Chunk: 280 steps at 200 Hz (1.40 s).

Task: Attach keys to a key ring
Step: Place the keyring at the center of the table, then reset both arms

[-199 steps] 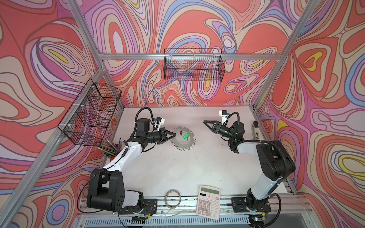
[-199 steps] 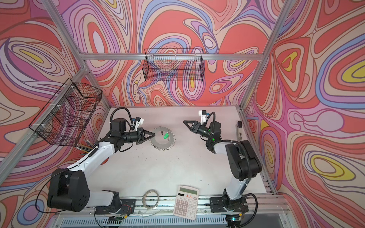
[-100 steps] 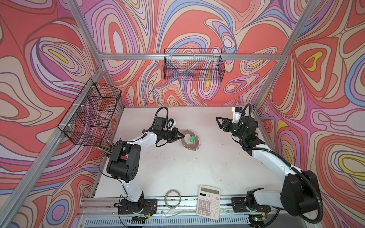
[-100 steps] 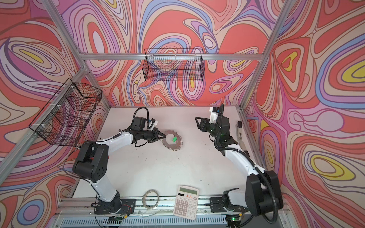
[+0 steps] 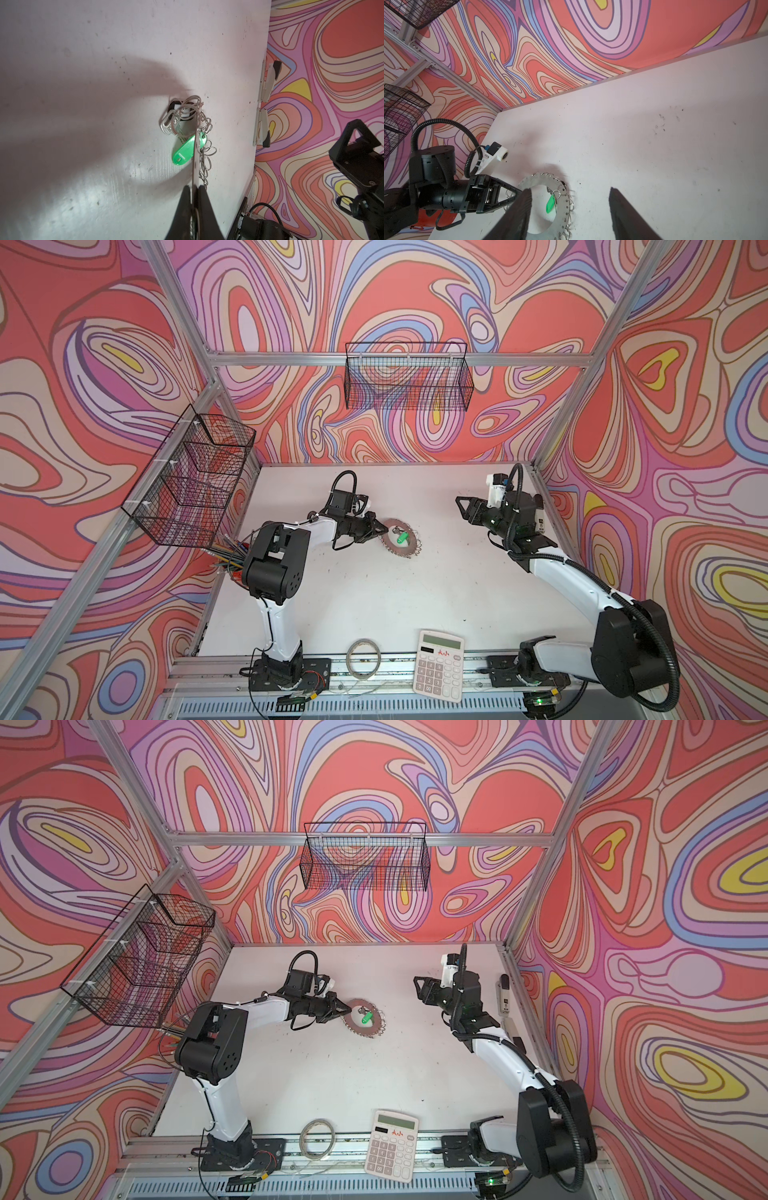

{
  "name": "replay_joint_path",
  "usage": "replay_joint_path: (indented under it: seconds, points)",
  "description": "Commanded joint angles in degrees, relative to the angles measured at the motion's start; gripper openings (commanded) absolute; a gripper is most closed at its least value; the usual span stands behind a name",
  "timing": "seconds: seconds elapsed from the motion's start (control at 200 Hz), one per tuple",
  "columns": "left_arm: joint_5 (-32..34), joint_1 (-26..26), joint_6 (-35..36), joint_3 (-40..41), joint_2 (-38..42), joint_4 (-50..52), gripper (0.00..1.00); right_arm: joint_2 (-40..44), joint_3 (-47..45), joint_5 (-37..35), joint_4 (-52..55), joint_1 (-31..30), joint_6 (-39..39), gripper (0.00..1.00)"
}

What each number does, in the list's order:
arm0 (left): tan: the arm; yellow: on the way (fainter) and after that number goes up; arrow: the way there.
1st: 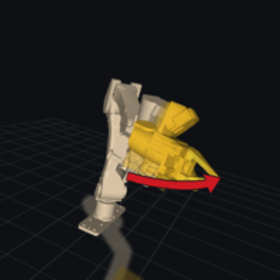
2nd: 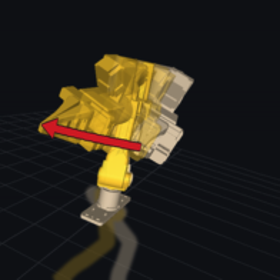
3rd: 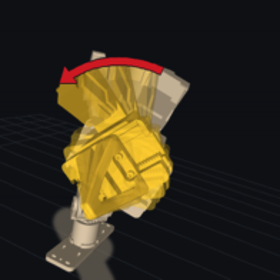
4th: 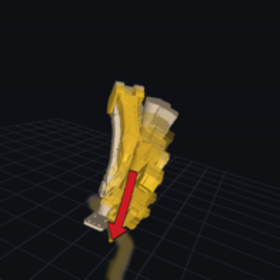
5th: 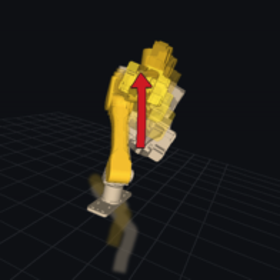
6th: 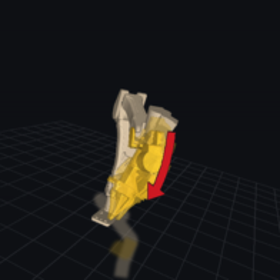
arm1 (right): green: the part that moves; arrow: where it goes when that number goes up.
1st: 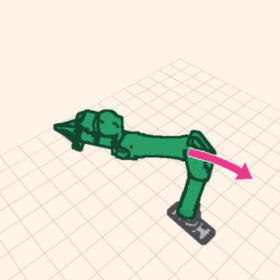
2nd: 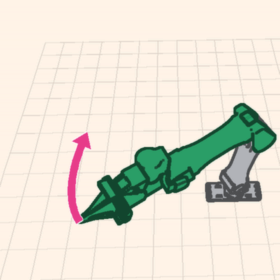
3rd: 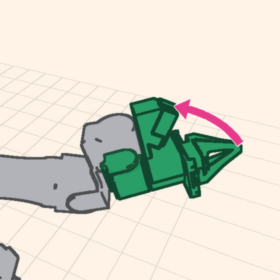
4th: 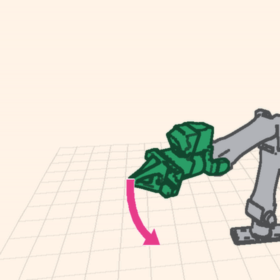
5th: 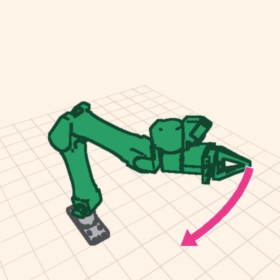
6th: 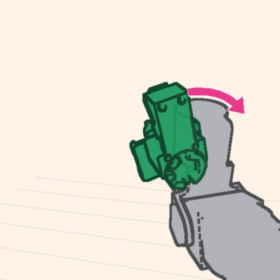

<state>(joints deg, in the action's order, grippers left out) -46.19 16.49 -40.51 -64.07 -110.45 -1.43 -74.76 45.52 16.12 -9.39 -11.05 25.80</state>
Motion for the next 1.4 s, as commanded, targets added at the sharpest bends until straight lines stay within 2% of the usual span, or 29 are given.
replay_joint_path:
  seconds: [0.0,0.13,0.165,0.26,0.386,0.406,0.436,0.481,0.531,0.606,0.661,0.731,0.821,0.891,0.997,1.117,1.162,1.232,1.307,1.362,1.397]
  points:
    - [2.1,-0.3,1.7,-0.4,0.9,0.7,0.29,0.1,0.2,0.8,-0.7,-0.2,0.3,0.63]
    - [3.9,-1.2,3.7,-0.8,3.0,3.8,0.47,1.0,0.4,0.2,0.3,-0.2,-0.1,0.63]
    - [4.2,-1.4,4.8,-1.1,3.6,5.3,0.55,1.3,0.8,-0.2,1.1,-0.2,-0.5,0.64]
    - [6.5,-1.9,8.7,-2.3,6.8,11.8,0.64,2.1,2.4,-1.8,3.9,-0.2,-2.1,0.66]
    - [11.9,-3.5,13.8,-2.4,14.4,20.0,0.73,3.2,5.6,-6.8,8.9,-0.3,-5.9,0.8]
    - [12.9,-4.0,14.6,-2.4,15.8,21.0,0.78,3.3,6.1,-8.4,9.5,-0.3,-6.5,0.87]
    - [14.9,-4.6,15.7,-2.2,17.9,22.4,0.86,3.5,6.8,-11.1,10.5,-0.2,-7.5,0.91]
    - [18.9,-5.7,17.7,-2.3,20.9,24.8,0.99,4.5,7.1,-15.8,10.0,-0.1,-9.4,0.92]
    - [24.0,-6.8,20.5,-2.5,24.3,27.3,1.0,6.6,5.2,-20.0,6.2,-0.2,-12.2,0.93]
    - [35.2,-7.7,24.8,-1.7,29.6,28.9,1.0,9.5,-3.3,-22.8,-9.7,-0.1,-21.3,0.98]
    - [42.0,-8.4,28.5,2.3,33.7,24.5,0.99,9.4,-7.4,-27.1,-16.6,-0.1,-23.8,0.98]
    - [48.2,-8.6,34.9,12.0,40.4,11.7,0.99,7.4,-8.0,-30.6,-16.6,-0.1,-24.3,0.98]
    - [51.9,-9.2,41.1,25.5,47.3,-3.8,1.0,6.3,-14.5,-31.7,-24.6,0.0,-24.2,0.98]
    - [54.6,-10.6,41.3,32.1,48.8,-10.0,1.0,4.0,-21.6,-33.5,-36.1,0.0,-25.9,0.98]
    - [57.2,-11.9,40.0,38.7,44.3,-20.0,1.0,-1.0,-25.3,-36.1,-41.9,0.0,-28.2,0.98]
    - [56.1,-12.4,41.0,43.6,35.3,-38.9,1.0,-8.7,-28.9,-35.1,-52.9,0.6,-28.7,0.98]
    - [53.4,-13.5,40.4,43.6,31.2,-44.1,1.0,-12.7,-29.8,-34.4,-57.7,1.3,-28.0,0.98]
    - [52.7,-14.3,39.8,41.5,26.3,-44.4,1.0,-18.7,-30.6,-34.0,-66.4,1.8,-29.0,0.98]
    - [53.0,-14.6,39.9,44.1,20.9,-55.5,1.0,-22.7,-29.7,-32.7,-68.0,2.6,-28.4,0.98]
    - [52.1,-14.8,39.4,43.7,23.3,-49.4,1.0,-24.2,-29.2,-32.1,-69.0,2.9,-28.6,0.98]
    - [51.7,-15.0,39.3,43.9,23.0,-50.6,1.0,-23.3,-28.2,-31.5,-65.6,3.3,-28.0,0.98]
